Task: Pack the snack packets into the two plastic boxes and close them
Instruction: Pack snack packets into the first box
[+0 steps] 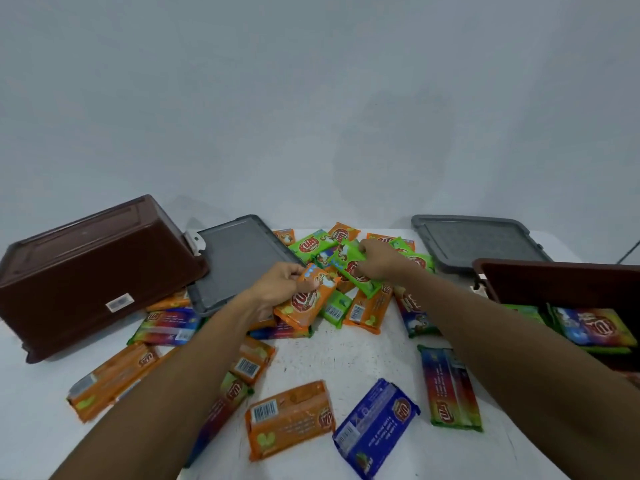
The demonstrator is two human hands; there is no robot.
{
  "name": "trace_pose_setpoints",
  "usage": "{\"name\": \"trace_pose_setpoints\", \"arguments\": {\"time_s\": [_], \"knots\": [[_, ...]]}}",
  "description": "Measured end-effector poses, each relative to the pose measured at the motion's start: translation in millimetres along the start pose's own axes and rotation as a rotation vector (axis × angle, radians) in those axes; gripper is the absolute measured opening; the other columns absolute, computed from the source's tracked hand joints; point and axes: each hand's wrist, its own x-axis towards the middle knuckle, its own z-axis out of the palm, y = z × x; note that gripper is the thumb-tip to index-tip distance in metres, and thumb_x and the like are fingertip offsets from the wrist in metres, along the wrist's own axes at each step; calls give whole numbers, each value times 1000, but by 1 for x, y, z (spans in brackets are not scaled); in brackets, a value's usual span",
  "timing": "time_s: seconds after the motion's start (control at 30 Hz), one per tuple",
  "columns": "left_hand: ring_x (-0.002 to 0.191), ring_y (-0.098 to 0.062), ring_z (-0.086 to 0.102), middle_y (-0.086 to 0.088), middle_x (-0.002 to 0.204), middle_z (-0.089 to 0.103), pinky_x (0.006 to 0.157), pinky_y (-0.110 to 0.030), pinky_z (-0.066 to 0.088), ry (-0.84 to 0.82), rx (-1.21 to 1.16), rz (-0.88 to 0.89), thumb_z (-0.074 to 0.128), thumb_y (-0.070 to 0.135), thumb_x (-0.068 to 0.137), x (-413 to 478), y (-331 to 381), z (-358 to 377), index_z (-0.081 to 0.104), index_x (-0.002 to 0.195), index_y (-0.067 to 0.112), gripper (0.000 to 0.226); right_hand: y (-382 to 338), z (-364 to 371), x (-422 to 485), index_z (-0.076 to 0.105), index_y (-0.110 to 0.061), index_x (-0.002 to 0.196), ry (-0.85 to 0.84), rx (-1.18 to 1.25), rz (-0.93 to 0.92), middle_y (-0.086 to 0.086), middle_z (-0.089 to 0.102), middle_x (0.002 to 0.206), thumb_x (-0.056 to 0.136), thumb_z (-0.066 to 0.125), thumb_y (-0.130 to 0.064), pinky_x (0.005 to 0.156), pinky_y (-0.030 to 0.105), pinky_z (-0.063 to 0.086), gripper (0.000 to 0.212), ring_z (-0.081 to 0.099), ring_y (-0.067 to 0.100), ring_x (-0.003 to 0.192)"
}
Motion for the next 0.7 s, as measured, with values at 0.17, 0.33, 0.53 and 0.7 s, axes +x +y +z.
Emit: {"name": "trace_pose_setpoints", "arguments": {"time_s": [0.17, 0.33, 0.53, 0.7], "knots": [[103, -23, 68, -7, 115, 69, 86, -40, 56, -87, 32, 39, 66, 27, 91, 0, 18, 7, 60, 117, 13, 31, 3, -43, -23, 55, -8, 123, -62, 136, -10, 8, 58, 115, 82, 71, -15, 77, 31, 48, 45, 59, 23, 99], [91, -15, 65, -4, 99, 70, 92, -39, 53, -104, 155, 132, 62, 32, 94, 0, 57, 43, 65, 99, 12, 21, 42, -102, -63, 67, -11, 110, -77, 387, -32, 15, 72, 105, 83, 71, -17, 84, 41, 55, 28, 69, 26, 88], [79, -26, 69, -16, 94, 72, 85, -44, 55, -167, 77, 207, 65, 22, 92, 5, 114, 124, 68, 101, 9, 17, 134, -163, -128, 68, -14, 106, -77, 578, -42, 10, 75, 97, 85, 72, -19, 71, 30, 55, 21, 70, 19, 81], [72, -15, 68, -5, 87, 72, 71, -31, 56, -286, 151, 299, 62, 21, 94, 10, 153, 213, 65, 104, 12, 14, 228, -191, -163, 69, -12, 103, -69, 507, 37, 15, 74, 96, 86, 71, -20, 75, 37, 55, 19, 70, 26, 82]]}}
